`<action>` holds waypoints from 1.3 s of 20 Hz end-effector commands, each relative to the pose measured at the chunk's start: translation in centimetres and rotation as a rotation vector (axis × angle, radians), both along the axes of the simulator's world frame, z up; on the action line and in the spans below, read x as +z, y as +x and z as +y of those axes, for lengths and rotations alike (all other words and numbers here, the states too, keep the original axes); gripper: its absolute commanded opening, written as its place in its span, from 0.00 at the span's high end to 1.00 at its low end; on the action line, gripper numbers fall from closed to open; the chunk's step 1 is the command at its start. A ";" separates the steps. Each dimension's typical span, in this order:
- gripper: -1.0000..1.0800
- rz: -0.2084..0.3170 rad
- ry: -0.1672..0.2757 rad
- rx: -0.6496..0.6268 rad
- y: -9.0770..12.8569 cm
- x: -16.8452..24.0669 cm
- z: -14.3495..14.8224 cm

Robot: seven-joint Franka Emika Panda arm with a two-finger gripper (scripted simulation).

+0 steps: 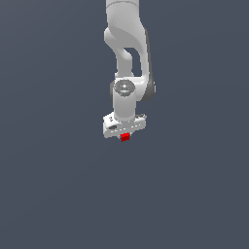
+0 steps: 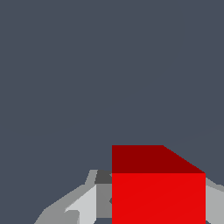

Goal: Pick up the red cube and move it to a goal position.

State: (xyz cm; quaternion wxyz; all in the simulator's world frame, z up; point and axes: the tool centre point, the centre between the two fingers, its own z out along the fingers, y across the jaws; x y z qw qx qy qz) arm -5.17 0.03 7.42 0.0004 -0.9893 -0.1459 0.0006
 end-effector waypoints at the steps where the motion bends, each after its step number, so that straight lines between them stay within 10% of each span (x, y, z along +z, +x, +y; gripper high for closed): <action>1: 1.00 -0.001 0.000 0.000 0.4 2.1 -0.4; 26: 1.00 -0.001 0.001 0.001 5.4 27.6 -4.9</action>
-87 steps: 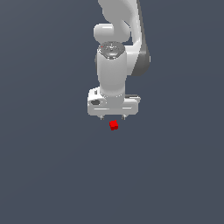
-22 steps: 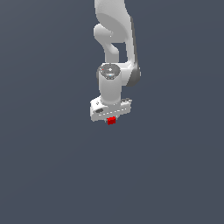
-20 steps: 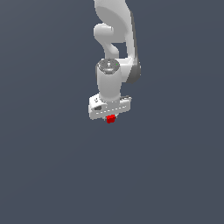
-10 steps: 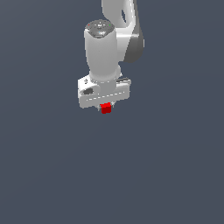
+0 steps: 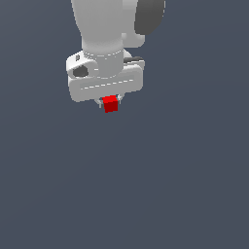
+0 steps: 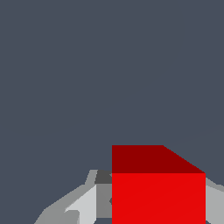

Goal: Pick up the red cube and move it to a goal position.

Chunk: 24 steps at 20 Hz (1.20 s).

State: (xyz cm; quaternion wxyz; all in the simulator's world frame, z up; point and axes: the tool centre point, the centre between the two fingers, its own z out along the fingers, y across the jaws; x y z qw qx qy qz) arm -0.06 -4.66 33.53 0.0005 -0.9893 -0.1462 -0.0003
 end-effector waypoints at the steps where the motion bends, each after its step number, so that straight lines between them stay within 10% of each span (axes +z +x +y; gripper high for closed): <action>1: 1.00 0.001 0.000 0.000 0.5 2.3 -0.4; 24: 1.00 0.000 -0.001 0.000 3.0 11.8 -2.2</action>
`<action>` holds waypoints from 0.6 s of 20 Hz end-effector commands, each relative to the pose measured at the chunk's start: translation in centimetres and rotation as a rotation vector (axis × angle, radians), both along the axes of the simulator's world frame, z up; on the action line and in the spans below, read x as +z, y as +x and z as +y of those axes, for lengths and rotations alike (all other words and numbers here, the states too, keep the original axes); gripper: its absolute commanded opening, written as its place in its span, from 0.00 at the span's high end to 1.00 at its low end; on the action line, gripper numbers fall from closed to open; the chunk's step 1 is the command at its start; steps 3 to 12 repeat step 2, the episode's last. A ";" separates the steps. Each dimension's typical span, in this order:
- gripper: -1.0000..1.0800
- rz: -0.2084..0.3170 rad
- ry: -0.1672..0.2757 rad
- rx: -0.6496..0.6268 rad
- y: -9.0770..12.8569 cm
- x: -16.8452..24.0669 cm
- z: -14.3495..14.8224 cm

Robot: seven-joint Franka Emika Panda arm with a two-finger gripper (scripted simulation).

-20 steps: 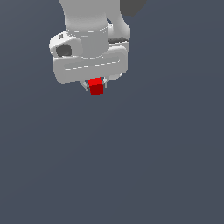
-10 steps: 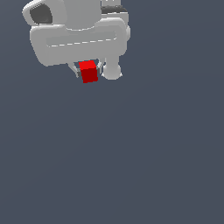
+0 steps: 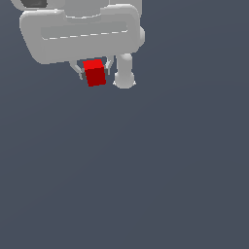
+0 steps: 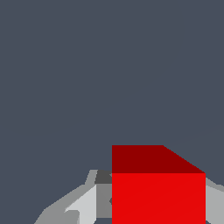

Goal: Pick up the red cube and move it to a goal position.

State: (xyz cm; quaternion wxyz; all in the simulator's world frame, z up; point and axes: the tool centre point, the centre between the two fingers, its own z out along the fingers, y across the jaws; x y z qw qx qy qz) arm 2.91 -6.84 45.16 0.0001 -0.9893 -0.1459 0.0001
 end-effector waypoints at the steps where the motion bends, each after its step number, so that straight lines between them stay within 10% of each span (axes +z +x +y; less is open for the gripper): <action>1: 1.00 0.000 0.000 0.000 0.1 0.2 0.0; 12: 1.00 0.000 0.000 0.000 0.1 0.2 0.0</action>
